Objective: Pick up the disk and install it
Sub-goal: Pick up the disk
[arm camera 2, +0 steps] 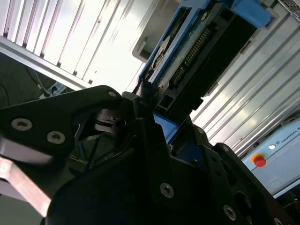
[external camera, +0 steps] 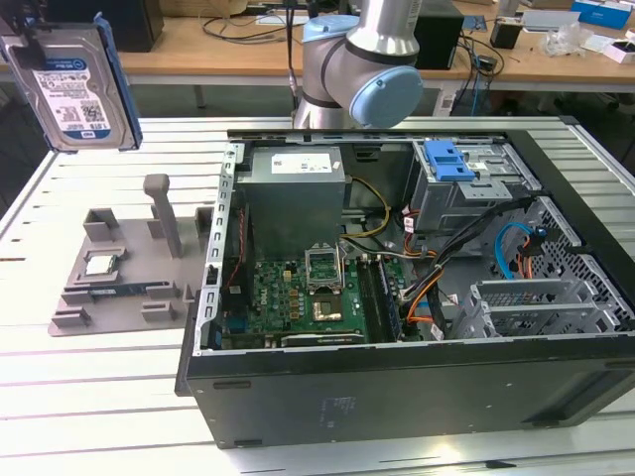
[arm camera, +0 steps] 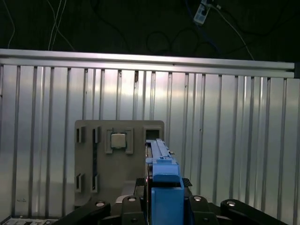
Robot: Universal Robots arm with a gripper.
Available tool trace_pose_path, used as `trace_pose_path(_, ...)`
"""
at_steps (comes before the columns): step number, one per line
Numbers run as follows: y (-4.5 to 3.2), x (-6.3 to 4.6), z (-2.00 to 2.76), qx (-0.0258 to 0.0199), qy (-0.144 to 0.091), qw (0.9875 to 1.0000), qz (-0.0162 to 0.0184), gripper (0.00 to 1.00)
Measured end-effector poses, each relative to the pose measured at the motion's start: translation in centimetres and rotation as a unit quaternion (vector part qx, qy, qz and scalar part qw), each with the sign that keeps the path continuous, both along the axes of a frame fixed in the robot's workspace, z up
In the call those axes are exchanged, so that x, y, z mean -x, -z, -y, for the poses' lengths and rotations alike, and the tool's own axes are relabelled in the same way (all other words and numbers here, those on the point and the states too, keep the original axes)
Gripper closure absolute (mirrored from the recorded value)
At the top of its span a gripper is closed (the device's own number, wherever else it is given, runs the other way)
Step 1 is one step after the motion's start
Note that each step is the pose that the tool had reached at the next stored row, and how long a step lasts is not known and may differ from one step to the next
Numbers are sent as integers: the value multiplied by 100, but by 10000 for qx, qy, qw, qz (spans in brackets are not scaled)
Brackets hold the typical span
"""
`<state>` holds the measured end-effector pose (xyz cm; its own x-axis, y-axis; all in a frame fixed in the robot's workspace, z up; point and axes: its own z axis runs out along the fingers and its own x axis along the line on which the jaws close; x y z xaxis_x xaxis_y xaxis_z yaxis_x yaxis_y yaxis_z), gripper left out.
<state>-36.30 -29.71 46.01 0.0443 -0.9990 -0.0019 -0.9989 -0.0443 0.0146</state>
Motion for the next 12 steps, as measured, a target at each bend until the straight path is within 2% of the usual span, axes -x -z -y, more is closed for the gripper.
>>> trace_pose_path(12,-325,0,-3,0,0,10000,0,63)
